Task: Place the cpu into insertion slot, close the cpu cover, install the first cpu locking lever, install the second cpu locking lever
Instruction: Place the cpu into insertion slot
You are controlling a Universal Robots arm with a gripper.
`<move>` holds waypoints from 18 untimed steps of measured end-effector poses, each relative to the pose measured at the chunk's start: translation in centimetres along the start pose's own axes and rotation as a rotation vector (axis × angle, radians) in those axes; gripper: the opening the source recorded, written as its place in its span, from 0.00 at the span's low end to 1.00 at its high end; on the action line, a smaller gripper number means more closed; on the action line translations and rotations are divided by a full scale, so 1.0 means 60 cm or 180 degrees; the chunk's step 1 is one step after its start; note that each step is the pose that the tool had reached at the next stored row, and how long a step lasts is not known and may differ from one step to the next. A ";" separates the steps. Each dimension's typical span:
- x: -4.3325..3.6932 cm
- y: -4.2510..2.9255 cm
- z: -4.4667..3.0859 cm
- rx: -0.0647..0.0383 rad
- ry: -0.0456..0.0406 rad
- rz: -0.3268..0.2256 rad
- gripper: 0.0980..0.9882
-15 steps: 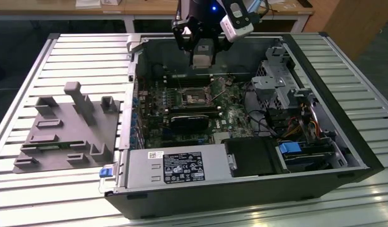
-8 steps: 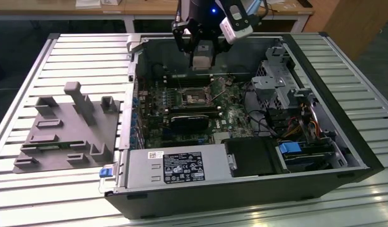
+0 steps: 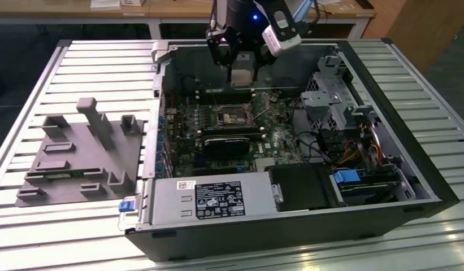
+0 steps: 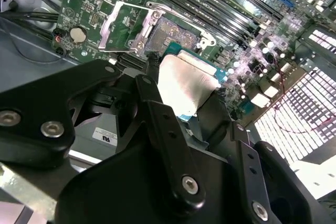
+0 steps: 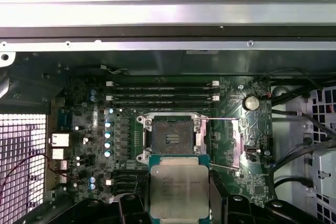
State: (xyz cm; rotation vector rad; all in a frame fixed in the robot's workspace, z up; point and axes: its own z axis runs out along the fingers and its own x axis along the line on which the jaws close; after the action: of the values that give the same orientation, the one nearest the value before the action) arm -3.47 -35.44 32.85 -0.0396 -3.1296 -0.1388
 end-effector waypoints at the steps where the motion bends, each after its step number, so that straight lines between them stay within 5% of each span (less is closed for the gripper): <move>1: 0.000 0.000 0.002 -0.0001 -0.0012 -0.0001 0.49; 8: 0.001 -0.002 0.018 0.0004 -0.0076 -0.0007 0.49; 18: 0.004 -0.003 0.039 0.0019 -0.0098 -0.0008 0.49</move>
State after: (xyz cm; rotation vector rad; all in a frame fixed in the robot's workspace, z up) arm -3.70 -35.43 30.47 -0.0381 -3.1607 -0.1302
